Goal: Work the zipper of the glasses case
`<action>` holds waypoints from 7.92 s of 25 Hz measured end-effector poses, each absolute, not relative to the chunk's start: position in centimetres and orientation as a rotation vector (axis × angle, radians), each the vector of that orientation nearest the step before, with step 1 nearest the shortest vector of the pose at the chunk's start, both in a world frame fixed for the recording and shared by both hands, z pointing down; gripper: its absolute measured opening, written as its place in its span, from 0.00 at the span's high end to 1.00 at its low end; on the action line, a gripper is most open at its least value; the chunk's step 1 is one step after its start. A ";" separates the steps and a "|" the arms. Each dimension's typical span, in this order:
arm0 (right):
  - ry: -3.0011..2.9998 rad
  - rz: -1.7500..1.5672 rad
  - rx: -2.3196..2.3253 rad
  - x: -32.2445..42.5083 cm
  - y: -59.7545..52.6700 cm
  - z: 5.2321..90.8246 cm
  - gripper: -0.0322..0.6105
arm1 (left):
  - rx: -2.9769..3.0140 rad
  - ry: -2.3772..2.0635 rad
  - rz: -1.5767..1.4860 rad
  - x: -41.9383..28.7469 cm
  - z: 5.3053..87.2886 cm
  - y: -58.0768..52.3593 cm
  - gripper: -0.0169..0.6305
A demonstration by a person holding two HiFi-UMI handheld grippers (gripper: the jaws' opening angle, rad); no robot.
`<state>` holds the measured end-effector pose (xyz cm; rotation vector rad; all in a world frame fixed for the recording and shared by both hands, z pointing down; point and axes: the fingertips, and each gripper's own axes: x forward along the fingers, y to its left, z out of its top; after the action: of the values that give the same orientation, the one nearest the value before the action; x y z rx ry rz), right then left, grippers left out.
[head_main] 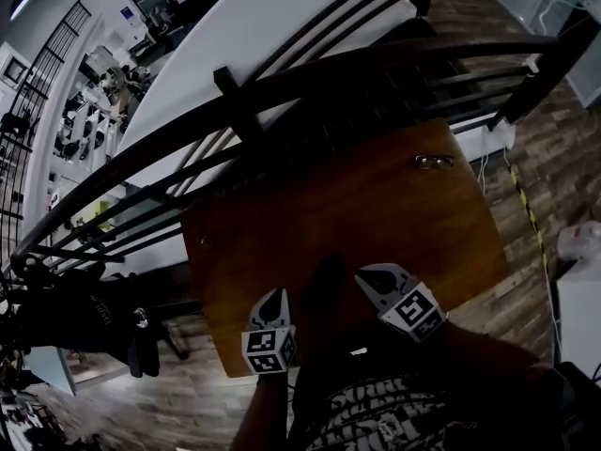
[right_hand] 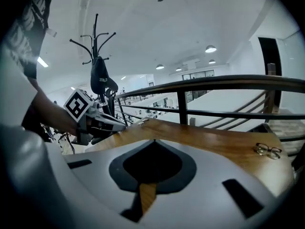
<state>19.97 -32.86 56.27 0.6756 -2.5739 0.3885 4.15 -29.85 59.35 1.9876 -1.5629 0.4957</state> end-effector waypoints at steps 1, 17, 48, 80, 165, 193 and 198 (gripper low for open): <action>-2.553 0.392 0.678 19.7 -32.5 57.2 0.96 | 1.999 -1.504 0.510 4.4 60.4 -29.7 0.96; -2.088 0.679 0.855 19.0 -29.0 75.5 0.96 | 2.078 -0.790 0.688 8.8 74.2 -30.0 0.97; -2.060 0.789 0.671 15.7 -19.6 76.2 0.75 | 2.386 -0.665 1.197 15.0 72.1 -31.1 0.97; -2.042 0.517 0.496 16.0 -22.7 76.2 0.95 | 2.341 -0.552 1.211 13.8 72.5 -29.1 0.97; -2.460 1.329 -0.199 13.3 -22.0 60.5 0.59 | 1.975 -0.306 -0.444 9.6 59.1 -26.5 0.45; -2.602 1.390 -0.090 17.3 -27.4 55.6 0.64 | 2.848 -0.341 0.323 14.9 53.5 -25.7 0.56; -2.595 1.373 -0.215 16.3 -26.4 54.7 0.65 | 2.966 -0.258 0.465 17.4 53.5 -24.3 0.56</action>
<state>16.31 -26.40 54.66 -0.2147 -2.5954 1.3734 17.41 -24.25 53.47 2.9664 -0.2580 0.4648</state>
